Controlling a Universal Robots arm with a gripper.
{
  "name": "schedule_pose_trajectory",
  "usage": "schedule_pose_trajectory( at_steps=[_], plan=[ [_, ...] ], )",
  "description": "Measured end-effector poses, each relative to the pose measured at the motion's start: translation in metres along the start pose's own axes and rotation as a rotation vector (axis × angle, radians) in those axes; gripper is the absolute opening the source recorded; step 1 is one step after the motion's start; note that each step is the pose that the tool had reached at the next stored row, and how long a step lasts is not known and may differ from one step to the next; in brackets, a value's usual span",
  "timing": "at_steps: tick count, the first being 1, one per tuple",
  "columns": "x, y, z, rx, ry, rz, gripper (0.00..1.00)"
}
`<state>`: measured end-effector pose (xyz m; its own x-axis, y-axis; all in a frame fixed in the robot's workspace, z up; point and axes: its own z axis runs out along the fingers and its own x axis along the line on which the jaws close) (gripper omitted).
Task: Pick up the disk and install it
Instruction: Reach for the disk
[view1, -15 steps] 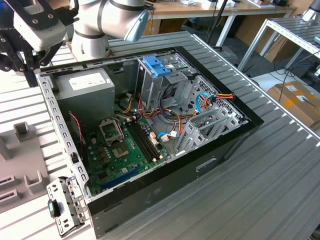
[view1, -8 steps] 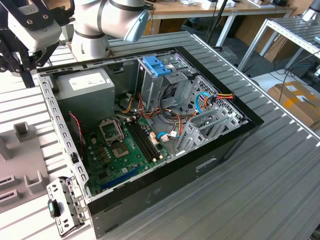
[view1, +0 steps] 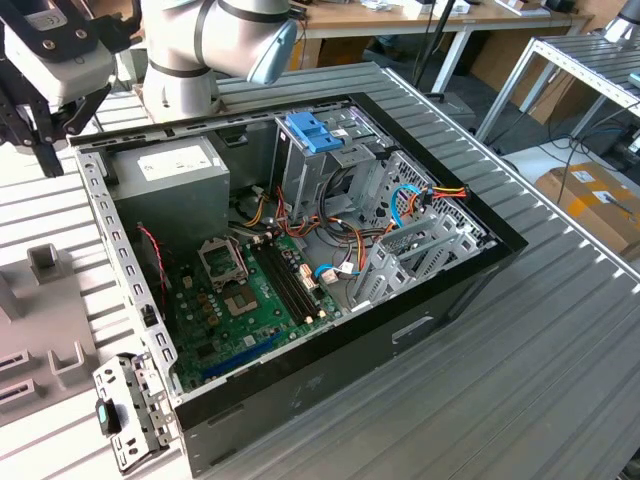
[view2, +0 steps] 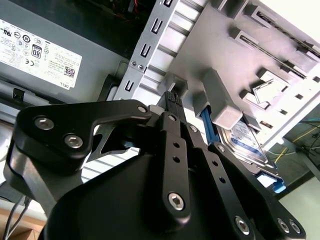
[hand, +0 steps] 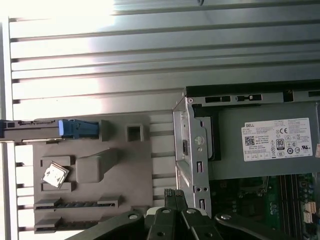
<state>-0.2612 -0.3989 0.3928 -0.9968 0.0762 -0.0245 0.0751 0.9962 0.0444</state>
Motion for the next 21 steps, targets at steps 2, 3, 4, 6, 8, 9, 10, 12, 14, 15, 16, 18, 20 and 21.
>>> schedule_pose_trajectory(
  at_steps=[2,3,4,6,8,9,10,12,14,15,16,18,20,21],
  plan=[
    [0.0017,-0.0001,0.0,0.0,0.0001,0.0,0.11],
    [0.0023,-0.0002,0.0,0.0,0.0001,0.0,0.11],
    [0.0028,-0.0002,0.0,0.0,0.0001,0.0,0.11],
    [0.0038,-0.0003,0.0,0.0,0.0,0.0,0.11],
    [0.0053,-0.0004,0.0,0.0001,0.0001,0.0,0.11],
    [0.0057,-0.0004,0.0,0.0001,0.0001,0.0,0.11],
    [0.0063,-0.0005,0.0,0.0,0.0001,0.0,0.11],
    [0.0075,-0.0006,0.0,0.0,0.0001,0.0,0.11],
    [0.0087,-0.0007,0.0,0.0,0.0001,0.0,0.11],
    [0.0094,-0.0007,0.0,0.0,0.0001,0.0,0.11],
    [0.0099,-0.0008,0.0,0.0,0.0001,0.0,0.11],
    [0.011,-0.0008,0.0,0.0,0.0001,0.0,0.11],
    [0.0121,-0.0009,0.0,0.0,0.0001,0.0,0.11],
    [0.0128,-0.001,0.0,0.0,0.0,0.0,0.11]
  ],
)
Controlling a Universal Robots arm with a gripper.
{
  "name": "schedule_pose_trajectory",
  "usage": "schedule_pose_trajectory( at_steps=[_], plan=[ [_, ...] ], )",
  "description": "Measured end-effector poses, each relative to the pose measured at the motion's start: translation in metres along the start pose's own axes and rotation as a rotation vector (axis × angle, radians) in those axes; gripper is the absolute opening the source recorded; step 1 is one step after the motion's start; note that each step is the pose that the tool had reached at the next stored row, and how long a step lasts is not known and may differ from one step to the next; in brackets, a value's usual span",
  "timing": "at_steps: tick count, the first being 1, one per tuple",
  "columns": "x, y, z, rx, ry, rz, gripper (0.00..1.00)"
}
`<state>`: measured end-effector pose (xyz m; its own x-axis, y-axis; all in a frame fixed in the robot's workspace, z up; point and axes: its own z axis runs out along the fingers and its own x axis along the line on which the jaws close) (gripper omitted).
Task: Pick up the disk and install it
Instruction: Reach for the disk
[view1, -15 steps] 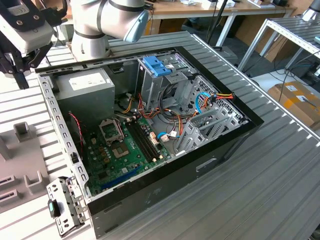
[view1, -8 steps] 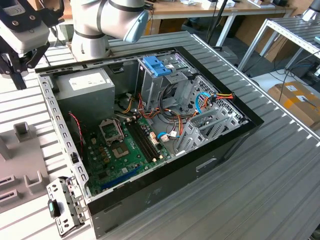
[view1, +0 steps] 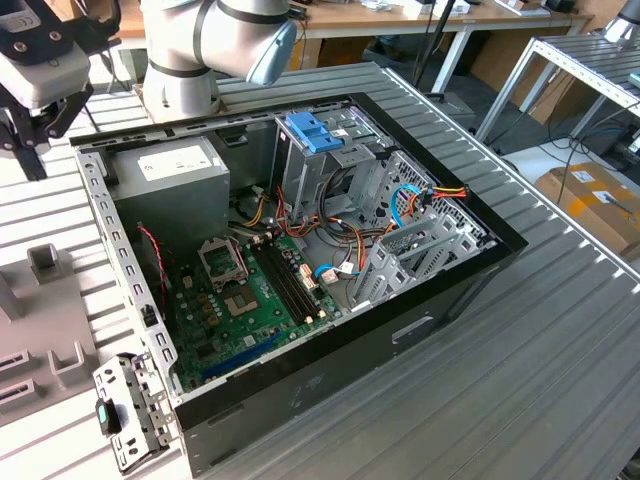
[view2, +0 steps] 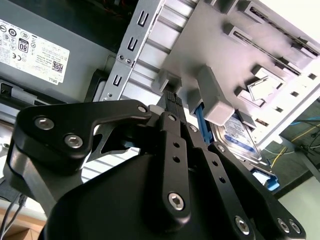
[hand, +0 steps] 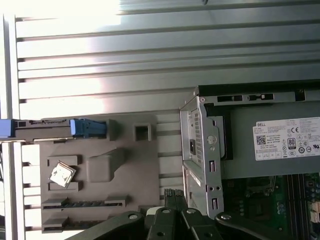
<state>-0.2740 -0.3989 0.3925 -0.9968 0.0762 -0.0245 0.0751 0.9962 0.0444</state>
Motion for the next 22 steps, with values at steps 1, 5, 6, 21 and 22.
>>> schedule_pose_trajectory(
  at_steps=[1,5,6,21,22],
  plan=[
    [0.0006,0.0,0.0,0.0,0.0,0.0,0.11],
    [0.0047,-0.0003,-0.0001,0.0,0.0,0.0,0.11],
    [0.0053,-0.0004,-0.0001,0.0,0.0,0.0,0.11],
    [0.0202,-0.0015,-0.0004,0.0,0.0,0.0,0.11],
    [0.0209,-0.0016,-0.0004,-0.0001,0.0,0.0,0.11]
  ],
)
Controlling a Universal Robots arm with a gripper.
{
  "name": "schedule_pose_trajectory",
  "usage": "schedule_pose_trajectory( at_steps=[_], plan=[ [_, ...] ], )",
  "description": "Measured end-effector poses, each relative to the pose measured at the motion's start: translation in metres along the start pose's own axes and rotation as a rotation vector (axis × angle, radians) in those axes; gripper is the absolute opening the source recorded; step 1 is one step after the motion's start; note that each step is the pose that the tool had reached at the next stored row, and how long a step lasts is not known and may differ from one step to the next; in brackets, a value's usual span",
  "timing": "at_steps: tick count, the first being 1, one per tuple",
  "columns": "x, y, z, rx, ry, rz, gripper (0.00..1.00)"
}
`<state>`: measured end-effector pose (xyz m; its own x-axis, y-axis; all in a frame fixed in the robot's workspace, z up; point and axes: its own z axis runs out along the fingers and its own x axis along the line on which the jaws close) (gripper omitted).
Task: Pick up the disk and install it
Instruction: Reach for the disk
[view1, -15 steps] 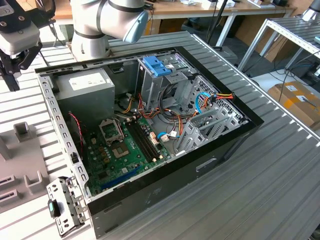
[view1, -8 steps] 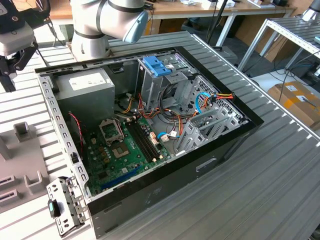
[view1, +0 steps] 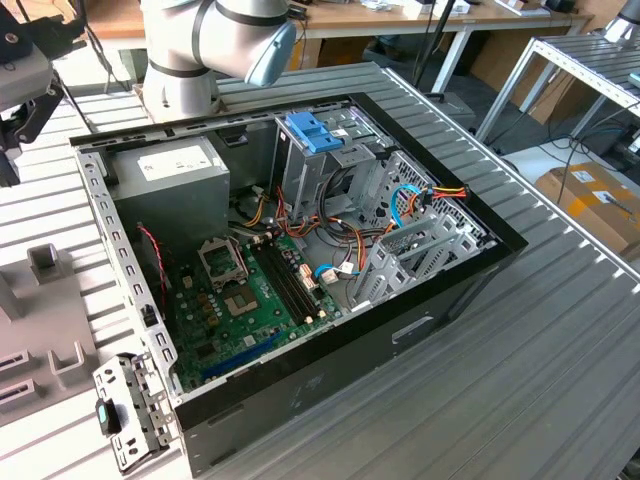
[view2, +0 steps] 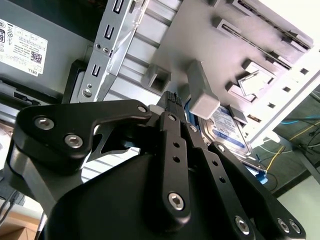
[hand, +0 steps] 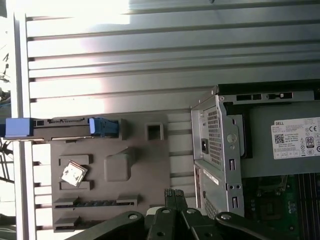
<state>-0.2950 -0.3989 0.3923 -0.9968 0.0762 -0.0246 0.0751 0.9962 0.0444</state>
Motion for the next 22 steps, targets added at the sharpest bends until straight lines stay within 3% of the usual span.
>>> schedule_pose_trajectory(
  at_steps=[22],
  plan=[
    [0.0224,-0.0017,-0.0006,0.0,0.0001,0.0,0.11]
  ],
)
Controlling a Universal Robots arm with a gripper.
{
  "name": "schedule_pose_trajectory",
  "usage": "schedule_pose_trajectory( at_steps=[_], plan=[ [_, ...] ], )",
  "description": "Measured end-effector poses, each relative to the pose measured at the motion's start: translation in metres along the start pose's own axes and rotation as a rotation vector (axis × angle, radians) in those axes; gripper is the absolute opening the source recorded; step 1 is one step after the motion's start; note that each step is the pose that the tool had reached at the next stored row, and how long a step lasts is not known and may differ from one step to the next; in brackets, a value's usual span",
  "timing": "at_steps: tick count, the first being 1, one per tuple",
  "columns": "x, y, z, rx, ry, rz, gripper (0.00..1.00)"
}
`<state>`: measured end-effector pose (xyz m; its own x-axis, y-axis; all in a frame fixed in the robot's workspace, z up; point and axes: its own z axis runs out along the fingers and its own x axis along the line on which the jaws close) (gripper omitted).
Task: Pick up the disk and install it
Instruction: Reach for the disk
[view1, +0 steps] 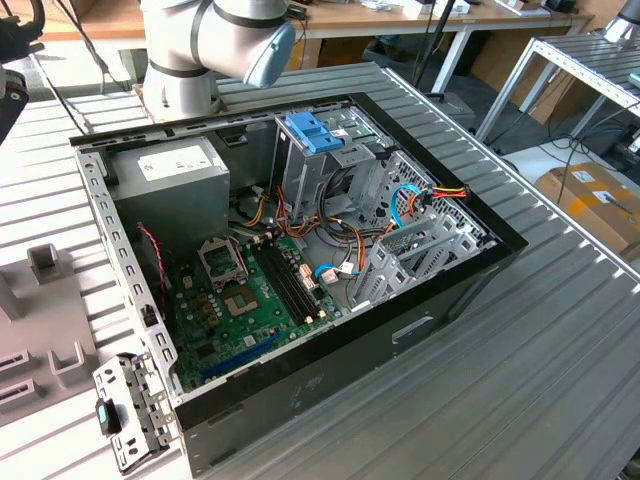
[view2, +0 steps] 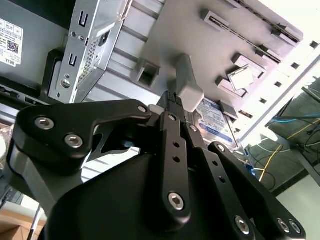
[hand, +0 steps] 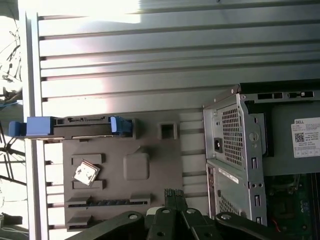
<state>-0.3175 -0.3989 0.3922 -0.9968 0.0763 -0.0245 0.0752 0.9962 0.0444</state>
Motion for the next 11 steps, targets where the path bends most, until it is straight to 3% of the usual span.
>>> schedule_pose_trajectory(
  at_steps=[1,4,11],
  plan=[
    [0.0009,-0.0001,0.0,0.0,0.0,0.0,0.11],
    [0.0181,-0.0014,-0.0005,0.0,0.0,0.0,0.11],
    [0.0235,-0.0018,-0.0006,0.0001,0.0,0.0,0.11]
  ],
)
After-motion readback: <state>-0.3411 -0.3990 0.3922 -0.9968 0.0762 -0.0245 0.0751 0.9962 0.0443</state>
